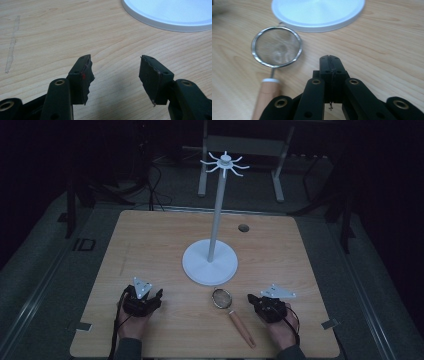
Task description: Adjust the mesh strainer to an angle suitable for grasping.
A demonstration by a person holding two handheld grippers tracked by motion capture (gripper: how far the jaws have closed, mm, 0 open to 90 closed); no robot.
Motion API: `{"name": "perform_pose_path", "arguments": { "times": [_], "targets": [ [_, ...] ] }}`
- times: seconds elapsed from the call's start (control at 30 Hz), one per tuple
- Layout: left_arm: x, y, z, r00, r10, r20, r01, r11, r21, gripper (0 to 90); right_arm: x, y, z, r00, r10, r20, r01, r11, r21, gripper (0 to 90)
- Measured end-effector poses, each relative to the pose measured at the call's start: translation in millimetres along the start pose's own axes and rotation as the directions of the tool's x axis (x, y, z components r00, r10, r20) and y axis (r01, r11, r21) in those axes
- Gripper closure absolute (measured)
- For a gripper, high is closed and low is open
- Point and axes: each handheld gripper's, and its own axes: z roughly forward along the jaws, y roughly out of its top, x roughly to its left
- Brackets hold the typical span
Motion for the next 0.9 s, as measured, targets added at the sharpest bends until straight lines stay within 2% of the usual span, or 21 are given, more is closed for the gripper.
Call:
{"name": "perform_pose_path", "arguments": {
  "times": [0.3,0.37,0.4,0.43,0.5,0.57,0.9],
  "targets": [
    [0.8,0.0,-0.5,1.0000,-0.005,0.000,0.005,1.0000,-0.005,43.8,11.0,0.8,-0.6,0.9979,-0.009,-0.064,0.010,1.000,0.010,90.0],
    [0.7,0.0,-0.5,1.0000,-0.007,0.000,0.007,0.9999,-0.007,43.8,16.2,1.0,-1.6,0.9947,-0.011,-0.103,0.012,1.000,0.008,90.0],
    [0.7,0.0,-0.5,1.0000,-0.008,0.000,0.008,0.9999,-0.008,43.8,16.2,1.0,-1.6,0.9947,-0.011,-0.103,0.012,1.000,0.008,90.0],
    [0.8,0.1,-0.6,1.0000,-0.006,0.000,0.006,1.0000,-0.006,43.8,19.3,0.1,-0.8,0.9918,-0.018,-0.127,0.020,1.000,0.016,90.0],
    [0.6,0.1,-0.6,1.0000,-0.005,-0.001,0.005,1.0000,-0.005,43.8,20.5,-0.6,-0.1,0.9906,-0.016,-0.136,0.019,1.000,0.020,90.0],
    [0.6,0.1,-0.7,1.0000,-0.005,-0.001,0.005,1.0000,-0.006,43.8,23.4,-2.1,1.7,0.9859,-0.013,-0.167,0.018,0.999,0.029,90.0],
    [1.1,0.1,-0.8,0.9999,-0.010,-0.002,0.010,0.9999,-0.009,43.8,37.5,-5.6,6.3,0.9728,-0.037,-0.228,0.049,0.998,0.046,90.0]
  ]
}}
